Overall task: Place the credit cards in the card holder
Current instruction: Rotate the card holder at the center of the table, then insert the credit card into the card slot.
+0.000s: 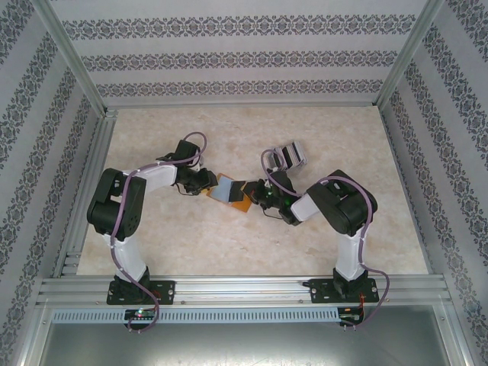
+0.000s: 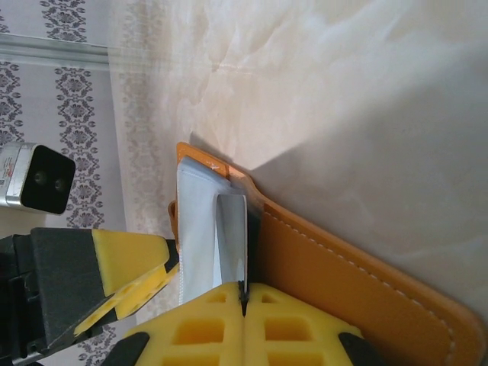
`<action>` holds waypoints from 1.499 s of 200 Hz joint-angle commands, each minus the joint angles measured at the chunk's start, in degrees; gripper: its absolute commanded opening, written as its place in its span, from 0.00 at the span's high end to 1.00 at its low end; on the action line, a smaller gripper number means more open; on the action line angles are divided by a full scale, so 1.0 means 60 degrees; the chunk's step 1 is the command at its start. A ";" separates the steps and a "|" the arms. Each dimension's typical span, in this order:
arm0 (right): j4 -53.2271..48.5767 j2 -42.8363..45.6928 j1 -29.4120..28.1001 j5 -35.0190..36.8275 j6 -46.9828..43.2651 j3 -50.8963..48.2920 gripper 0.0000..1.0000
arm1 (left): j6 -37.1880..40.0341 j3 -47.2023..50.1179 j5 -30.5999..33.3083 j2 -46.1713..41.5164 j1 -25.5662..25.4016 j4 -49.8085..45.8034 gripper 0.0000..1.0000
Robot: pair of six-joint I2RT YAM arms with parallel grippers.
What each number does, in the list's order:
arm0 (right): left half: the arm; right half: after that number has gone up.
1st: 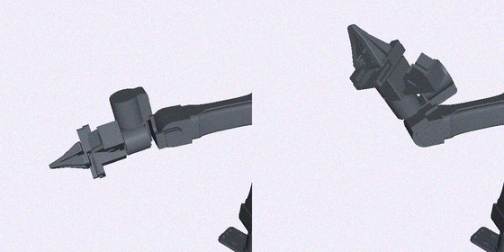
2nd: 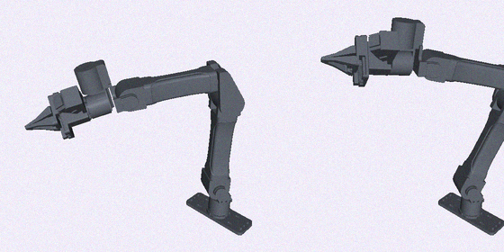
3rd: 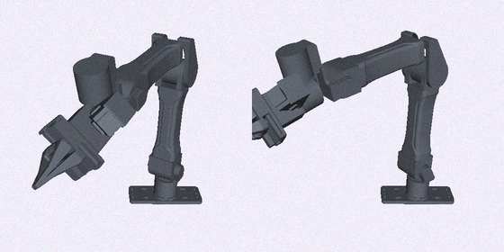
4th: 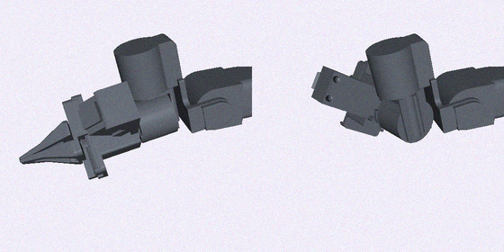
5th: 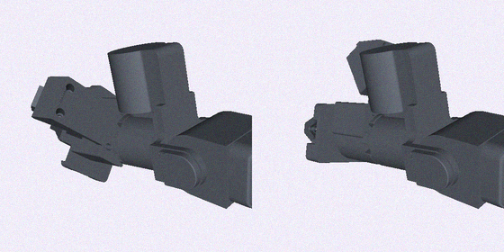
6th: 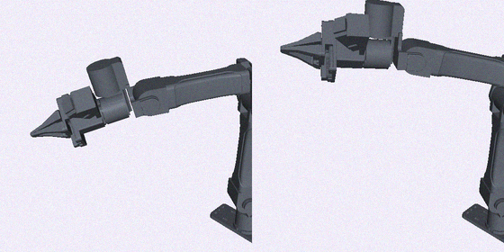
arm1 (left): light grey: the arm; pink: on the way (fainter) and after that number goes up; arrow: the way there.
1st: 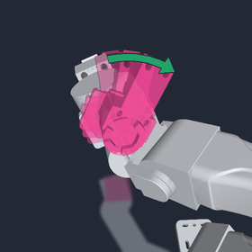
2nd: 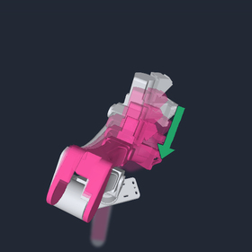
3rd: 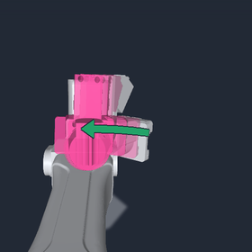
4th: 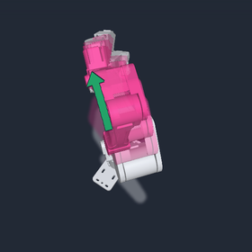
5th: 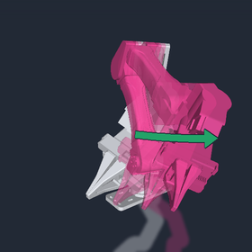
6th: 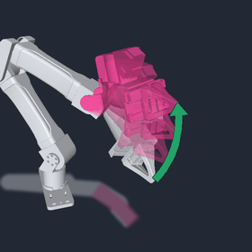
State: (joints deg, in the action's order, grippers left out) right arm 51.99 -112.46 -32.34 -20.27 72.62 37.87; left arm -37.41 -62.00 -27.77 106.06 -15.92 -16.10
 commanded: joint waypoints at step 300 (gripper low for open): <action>-0.2616 -0.0093 -0.0671 0.0926 -0.0669 0.1429 0.97 | -0.0714 0.1618 -0.0572 -0.0318 -0.0351 0.1496 0.79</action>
State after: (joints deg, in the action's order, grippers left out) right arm 38.98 -111.98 -34.74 -16.43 69.04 46.37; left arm -41.04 -53.58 -29.61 103.33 -16.80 -5.87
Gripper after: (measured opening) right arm 0.064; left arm 0.207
